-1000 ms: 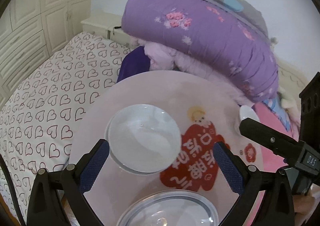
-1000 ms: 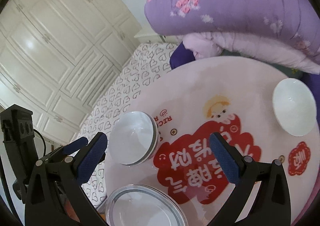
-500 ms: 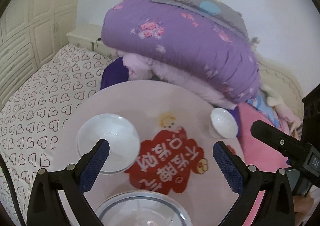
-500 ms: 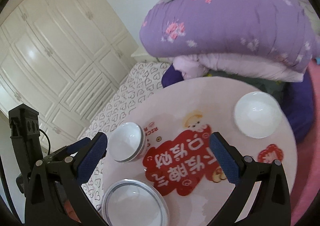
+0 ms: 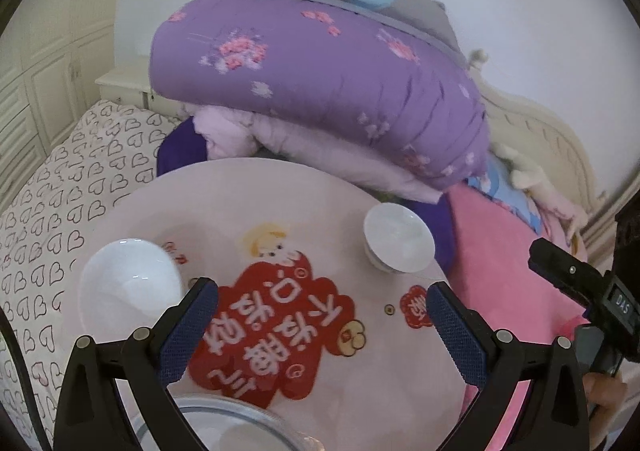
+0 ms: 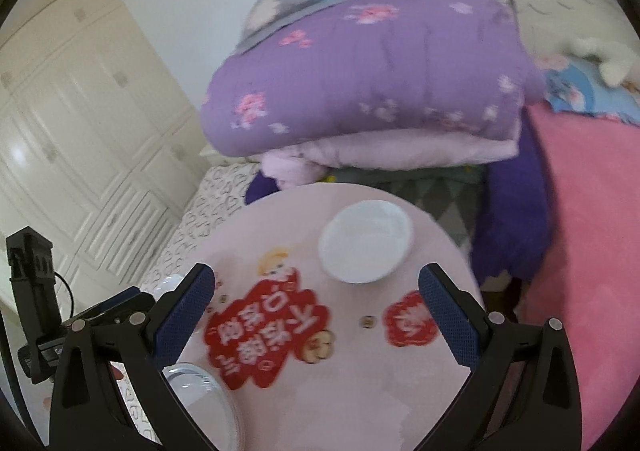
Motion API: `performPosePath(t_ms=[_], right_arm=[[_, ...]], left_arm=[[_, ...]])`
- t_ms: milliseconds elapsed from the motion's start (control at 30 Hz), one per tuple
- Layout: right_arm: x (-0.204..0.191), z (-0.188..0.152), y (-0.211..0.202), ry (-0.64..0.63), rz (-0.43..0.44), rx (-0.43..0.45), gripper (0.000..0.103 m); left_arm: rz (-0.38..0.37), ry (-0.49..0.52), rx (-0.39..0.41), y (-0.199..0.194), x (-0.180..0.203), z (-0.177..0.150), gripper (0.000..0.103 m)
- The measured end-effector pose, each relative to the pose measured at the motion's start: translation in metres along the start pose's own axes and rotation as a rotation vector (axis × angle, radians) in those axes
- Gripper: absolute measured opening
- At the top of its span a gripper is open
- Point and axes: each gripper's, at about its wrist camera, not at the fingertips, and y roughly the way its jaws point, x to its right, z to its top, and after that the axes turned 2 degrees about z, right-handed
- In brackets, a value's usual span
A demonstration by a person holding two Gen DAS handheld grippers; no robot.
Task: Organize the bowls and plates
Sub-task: 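Move both grippers to the last white bowls on the table, then close the left gripper on a white bowl rim while the right gripper grasps another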
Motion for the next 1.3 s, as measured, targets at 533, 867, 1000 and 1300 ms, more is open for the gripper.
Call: performPosePath(t_ms=[533, 867, 1000, 1300], right_arm=[[0.080, 0.004, 0.034, 0.098, -0.098, -0.050, 0.103], [0.101, 0.011, 0.093, 0.122, -0.121, -0.140, 0.103], [0.103, 0.014, 0.114, 0.115, -0.112, -0.174, 0.102], [0.106, 0.015, 0.149, 0.131, -0.095, -0.234, 0.074]], left_arm=[[0.046, -0.065, -0.123, 0.118, 0.038, 0.022, 0.102], [0.092, -0.054, -0.215, 0.205, 0.054, 0.041, 0.102], [0.105, -0.048, -0.239, 0.233, 0.060, 0.047, 0.099], [0.084, -0.080, -0.312, 0.288, 0.063, 0.052, 0.071]])
